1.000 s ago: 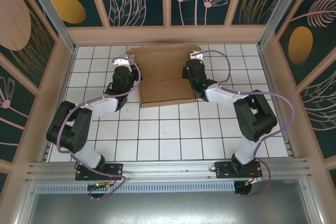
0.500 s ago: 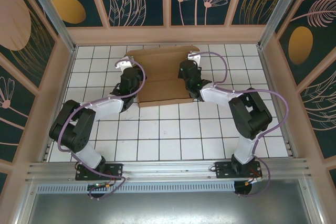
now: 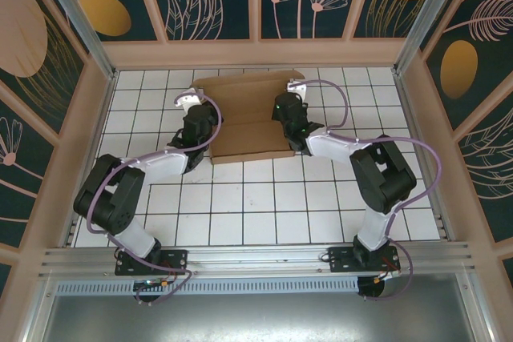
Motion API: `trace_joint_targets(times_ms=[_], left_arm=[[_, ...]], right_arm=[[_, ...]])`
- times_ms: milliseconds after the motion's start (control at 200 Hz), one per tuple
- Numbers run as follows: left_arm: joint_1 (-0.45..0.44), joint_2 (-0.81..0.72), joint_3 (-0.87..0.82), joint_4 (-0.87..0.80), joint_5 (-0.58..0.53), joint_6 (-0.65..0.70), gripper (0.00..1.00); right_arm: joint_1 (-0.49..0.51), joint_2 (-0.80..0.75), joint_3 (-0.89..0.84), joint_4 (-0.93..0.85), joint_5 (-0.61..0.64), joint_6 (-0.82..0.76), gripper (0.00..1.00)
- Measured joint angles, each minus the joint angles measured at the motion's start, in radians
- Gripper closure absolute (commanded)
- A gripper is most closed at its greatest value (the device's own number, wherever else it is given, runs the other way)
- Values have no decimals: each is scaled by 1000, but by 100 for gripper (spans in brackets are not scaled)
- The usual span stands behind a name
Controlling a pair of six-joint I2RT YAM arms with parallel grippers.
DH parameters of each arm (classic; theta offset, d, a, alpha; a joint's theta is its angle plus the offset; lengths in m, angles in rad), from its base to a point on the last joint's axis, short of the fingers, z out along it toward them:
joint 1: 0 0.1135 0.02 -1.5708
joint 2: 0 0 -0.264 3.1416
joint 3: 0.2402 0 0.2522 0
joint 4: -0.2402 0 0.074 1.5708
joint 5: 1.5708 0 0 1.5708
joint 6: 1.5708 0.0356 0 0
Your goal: Fold the paper box
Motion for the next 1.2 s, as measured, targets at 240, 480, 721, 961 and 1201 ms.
trace_joint_targets(times_ms=[240, 480, 721, 961, 1201], left_arm=[[-6, -64, -112, 77, 64, 2, 99], [-6, -106, -224, 198, 105, -24, 100], [-6, -144, -314, 276, 144, -48, 100], [-8, -152, -367, 337, 162, -88, 100], [-13, -187, -424, 358, 170, -120, 100]], right_arm=[[-23, -122, -194, 137, -116, -42, 100], [-26, -178, -353, 321, -187, -60, 100], [-26, -220, -483, 470, -243, -66, 100], [-21, -224, -551, 570, -254, -56, 100], [3, -230, -603, 640, -247, -46, 100]])
